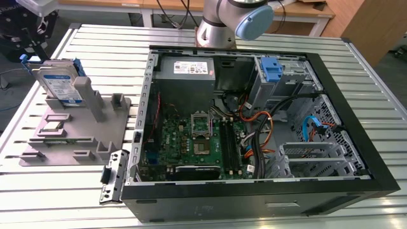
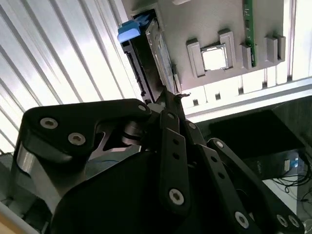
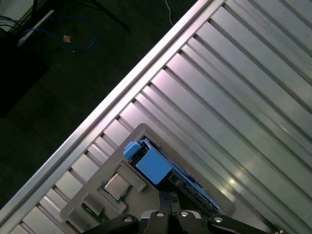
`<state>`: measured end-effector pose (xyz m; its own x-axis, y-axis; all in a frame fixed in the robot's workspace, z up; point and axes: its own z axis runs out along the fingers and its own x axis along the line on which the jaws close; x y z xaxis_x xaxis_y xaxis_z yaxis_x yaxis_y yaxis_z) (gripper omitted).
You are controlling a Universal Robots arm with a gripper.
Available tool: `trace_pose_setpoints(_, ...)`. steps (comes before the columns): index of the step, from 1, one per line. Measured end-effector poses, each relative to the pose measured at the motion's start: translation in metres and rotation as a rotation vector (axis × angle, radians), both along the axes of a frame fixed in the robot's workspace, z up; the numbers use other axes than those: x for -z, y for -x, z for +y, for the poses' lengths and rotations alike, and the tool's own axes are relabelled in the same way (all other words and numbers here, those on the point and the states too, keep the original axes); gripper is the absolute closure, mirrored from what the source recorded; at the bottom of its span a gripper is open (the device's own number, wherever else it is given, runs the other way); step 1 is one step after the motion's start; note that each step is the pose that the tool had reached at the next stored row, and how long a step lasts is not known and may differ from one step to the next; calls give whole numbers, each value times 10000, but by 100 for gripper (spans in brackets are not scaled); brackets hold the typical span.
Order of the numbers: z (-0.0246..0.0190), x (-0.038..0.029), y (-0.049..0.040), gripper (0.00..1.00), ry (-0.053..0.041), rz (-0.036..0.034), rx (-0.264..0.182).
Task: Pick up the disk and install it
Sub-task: 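Pick up the disk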
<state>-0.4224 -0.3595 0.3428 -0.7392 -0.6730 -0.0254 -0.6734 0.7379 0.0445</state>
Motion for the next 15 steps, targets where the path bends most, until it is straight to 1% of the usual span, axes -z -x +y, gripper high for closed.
trace_pose_setpoints(8,0,0,0,90,-30,0,-1130)
trace_pose_setpoints(15,0,0,-1,90,-64,-1,-1889)
